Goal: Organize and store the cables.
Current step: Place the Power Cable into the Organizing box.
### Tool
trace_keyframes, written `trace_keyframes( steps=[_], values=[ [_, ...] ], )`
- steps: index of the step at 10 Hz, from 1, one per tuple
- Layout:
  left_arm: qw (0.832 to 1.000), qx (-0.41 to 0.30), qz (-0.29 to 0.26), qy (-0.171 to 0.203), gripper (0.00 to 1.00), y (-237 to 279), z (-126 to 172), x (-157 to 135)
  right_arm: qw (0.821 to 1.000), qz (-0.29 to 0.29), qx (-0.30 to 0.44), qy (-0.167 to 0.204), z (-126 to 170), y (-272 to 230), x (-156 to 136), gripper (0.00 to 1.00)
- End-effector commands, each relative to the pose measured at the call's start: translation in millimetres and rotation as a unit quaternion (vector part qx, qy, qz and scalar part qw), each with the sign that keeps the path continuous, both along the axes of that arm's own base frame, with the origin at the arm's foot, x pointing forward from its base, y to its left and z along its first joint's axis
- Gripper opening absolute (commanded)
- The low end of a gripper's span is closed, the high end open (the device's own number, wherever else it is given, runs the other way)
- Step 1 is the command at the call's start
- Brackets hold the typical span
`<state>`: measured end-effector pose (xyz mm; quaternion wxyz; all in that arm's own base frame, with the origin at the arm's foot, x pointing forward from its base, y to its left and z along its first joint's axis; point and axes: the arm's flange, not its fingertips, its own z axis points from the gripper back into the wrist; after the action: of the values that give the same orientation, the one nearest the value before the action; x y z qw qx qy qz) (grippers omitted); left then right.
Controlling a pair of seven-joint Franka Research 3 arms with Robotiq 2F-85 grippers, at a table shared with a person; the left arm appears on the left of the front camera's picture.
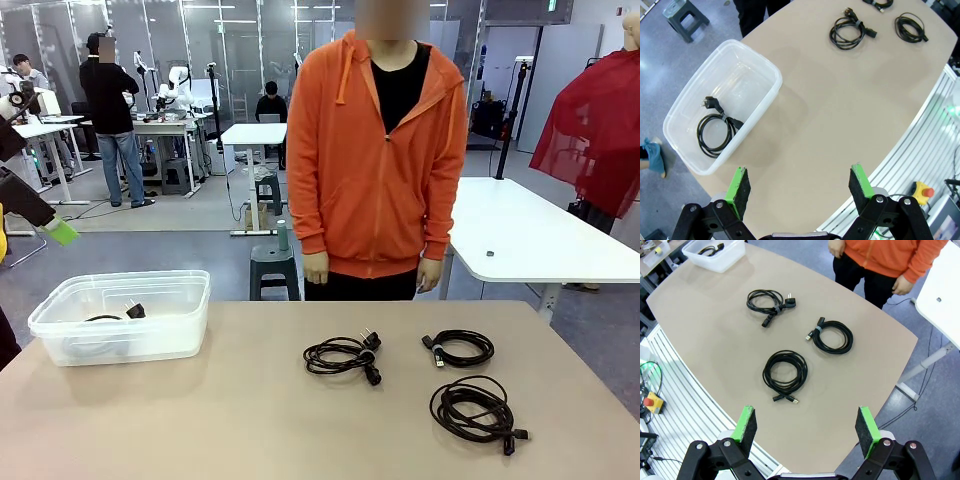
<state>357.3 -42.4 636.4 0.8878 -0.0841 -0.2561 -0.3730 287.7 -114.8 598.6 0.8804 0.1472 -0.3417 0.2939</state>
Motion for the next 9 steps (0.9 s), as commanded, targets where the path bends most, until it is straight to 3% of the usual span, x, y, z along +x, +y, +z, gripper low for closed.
trace_keyframes(
  steps=[1, 6, 9],
  values=[
    [1.0, -0.003, 0.002, 0.001, 1.0, -0.1, -1.3, -3.6, 1.0, 0.0, 0.0, 0.0, 0.1, 0.0, -0.1, 1.0],
    [1.0, -0.003, 0.002, 0.001, 1.0, -0.1, -1.3, -3.6, 1.0, 0.0, 0.0, 0.0, 0.0, 0.0, 0.0, 1.0],
    [1.0, -0.003, 0.002, 0.001, 1.0, -0.1, -1.3, -3.6, 0.997, -0.037, 0.004, 0.064, -18.0, 50.7, 35.7, 1.0]
  ],
)
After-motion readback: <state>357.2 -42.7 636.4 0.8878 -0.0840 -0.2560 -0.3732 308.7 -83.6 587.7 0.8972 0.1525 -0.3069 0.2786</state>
